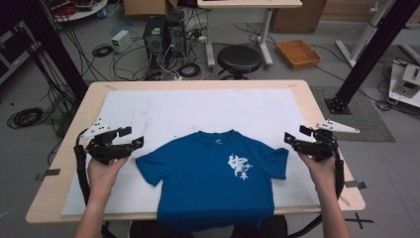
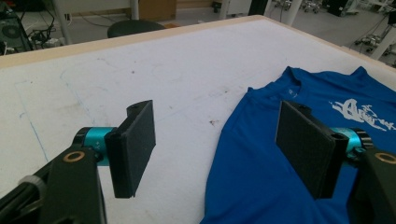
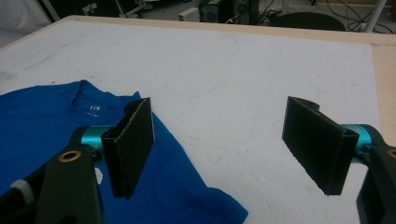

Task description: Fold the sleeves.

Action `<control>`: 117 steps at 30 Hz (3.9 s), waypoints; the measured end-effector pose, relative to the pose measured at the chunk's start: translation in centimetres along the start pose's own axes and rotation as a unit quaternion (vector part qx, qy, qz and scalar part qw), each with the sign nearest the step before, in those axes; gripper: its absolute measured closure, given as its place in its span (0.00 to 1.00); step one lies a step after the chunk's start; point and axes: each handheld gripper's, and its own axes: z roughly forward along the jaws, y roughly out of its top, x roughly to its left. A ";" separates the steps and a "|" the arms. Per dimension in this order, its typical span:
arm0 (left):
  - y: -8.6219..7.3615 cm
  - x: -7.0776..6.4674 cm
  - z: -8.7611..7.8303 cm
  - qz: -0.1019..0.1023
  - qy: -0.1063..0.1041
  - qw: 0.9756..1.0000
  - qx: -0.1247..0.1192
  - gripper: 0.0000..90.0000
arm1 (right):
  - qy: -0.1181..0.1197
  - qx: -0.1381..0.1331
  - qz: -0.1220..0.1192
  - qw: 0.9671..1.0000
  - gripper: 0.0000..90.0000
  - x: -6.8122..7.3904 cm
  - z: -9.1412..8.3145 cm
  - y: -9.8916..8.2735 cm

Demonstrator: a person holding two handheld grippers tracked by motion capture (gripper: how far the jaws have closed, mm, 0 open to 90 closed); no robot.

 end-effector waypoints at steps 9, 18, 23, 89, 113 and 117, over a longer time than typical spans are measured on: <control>-1.1 0.9 0.6 -0.017 -0.012 0.999 0.038 0.32 | 0.003 -0.001 0.003 1.000 0.28 -0.1 0.0 0.0; -1.5 1.5 0.6 -0.045 -0.012 0.998 0.034 0.33 | 0.003 0.001 0.001 1.000 0.28 -0.1 0.0 0.0; -1.5 1.3 0.7 -0.037 -0.011 0.998 0.044 0.33 | 0.005 0.005 -0.001 1.000 0.28 -0.1 0.1 -0.1; 0.1 -10.1 10.4 -0.117 -0.174 0.974 0.087 0.69 | -0.012 -0.002 0.014 1.000 0.30 -0.6 0.1 -0.1; -2.5 -1.4 1.4 -0.082 -0.028 0.996 0.021 0.52 | 0.007 0.132 0.056 0.990 0.65 -3.2 3.2 -4.2; -2.4 -1.7 1.8 -0.075 -0.033 0.996 0.027 0.52 | 0.005 0.153 0.037 0.988 0.82 -3.2 3.9 -4.6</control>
